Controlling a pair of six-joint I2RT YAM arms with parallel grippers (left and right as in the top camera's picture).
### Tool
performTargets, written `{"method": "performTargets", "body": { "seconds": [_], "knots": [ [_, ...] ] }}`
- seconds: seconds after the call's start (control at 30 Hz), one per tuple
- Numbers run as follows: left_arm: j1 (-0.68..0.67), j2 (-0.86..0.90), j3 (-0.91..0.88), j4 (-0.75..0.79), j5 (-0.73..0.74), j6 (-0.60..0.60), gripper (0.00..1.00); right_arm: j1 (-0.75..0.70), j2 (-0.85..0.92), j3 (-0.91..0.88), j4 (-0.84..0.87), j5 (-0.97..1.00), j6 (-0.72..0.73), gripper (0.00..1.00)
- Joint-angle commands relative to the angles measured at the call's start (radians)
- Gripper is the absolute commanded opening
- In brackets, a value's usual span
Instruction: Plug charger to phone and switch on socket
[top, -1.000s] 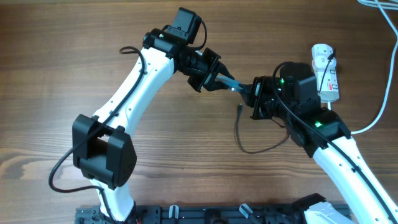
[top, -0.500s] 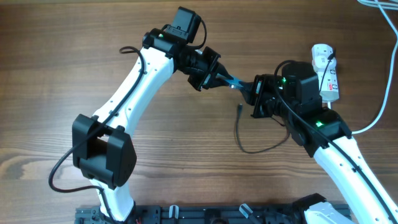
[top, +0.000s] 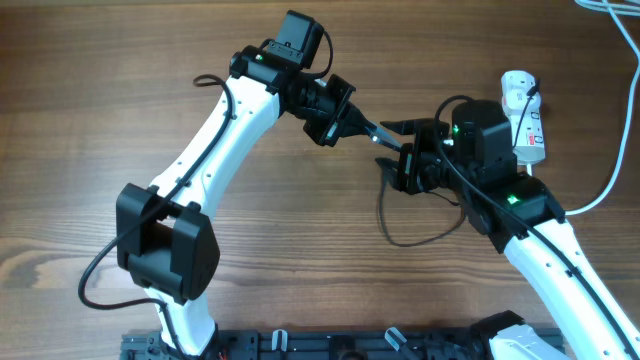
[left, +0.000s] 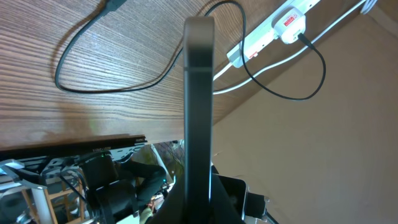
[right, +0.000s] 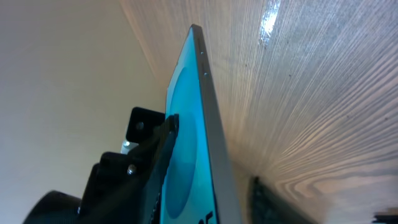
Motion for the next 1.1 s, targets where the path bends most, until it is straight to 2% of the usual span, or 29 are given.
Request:
{"method": "performTargets", "body": {
  "seconds": [0.0, 0.1, 0.17, 0.27, 0.3, 0.33, 0.47, 0.53, 0.7, 0.8, 0.93, 0.97, 1.07],
  "knots": [
    [0.006, -0.024, 0.0, -0.002, -0.036, 0.024, 0.04, 0.005, 0.002, 0.021, 0.002, 0.023, -0.136, 0.78],
    [0.034, -0.025, -0.001, -0.042, -0.181, 0.1, 0.04, 0.0, 0.002, 0.021, 0.002, 0.038, -0.284, 0.97],
    [0.059, -0.024, -0.001, -0.094, -0.277, 0.151, 0.04, -0.025, 0.002, 0.021, 0.002, 0.054, -0.446, 0.97],
    [0.105, -0.024, -0.001, -0.214, -0.51, 0.241, 0.04, -0.07, 0.002, 0.021, 0.0, 0.06, -0.847, 0.97],
    [0.107, -0.024, -0.001, -0.24, -0.591, 0.264, 0.04, -0.073, 0.002, 0.02, -0.003, 0.068, -0.935, 0.97],
    [0.107, -0.024, -0.001, -0.266, -0.671, 0.264, 0.04, -0.073, 0.002, 0.02, -0.026, 0.112, -0.983, 0.97],
    [0.092, -0.024, -0.002, -0.291, -0.86, 0.264, 0.04, -0.073, 0.024, 0.019, -0.245, 0.304, -1.013, 1.0],
    [0.085, -0.024, -0.01, -0.29, -0.943, 0.264, 0.04, -0.072, 0.075, 0.019, -0.273, 0.306, -1.148, 0.99],
    [0.082, -0.024, -0.055, -0.286, -1.056, 0.264, 0.04, -0.072, 0.248, 0.019, -0.282, 0.224, -1.159, 0.99],
    [0.082, -0.024, -0.072, -0.283, -1.057, 0.26, 0.04, -0.071, 0.325, 0.019, -0.281, 0.18, -1.238, 0.93],
    [0.078, -0.024, -0.074, -0.274, -1.033, 0.261, 0.04, -0.071, 0.338, 0.019, -0.284, 0.094, -1.383, 0.84],
    [0.078, -0.025, -0.074, -0.241, -0.98, 0.298, 0.04, -0.071, 0.338, 0.021, -0.303, 0.07, -1.392, 0.83],
    [0.078, -0.036, -0.074, -0.165, -0.88, 0.43, 0.04, -0.072, 0.338, 0.073, -0.407, 0.055, -1.429, 0.88]
  ]
}}
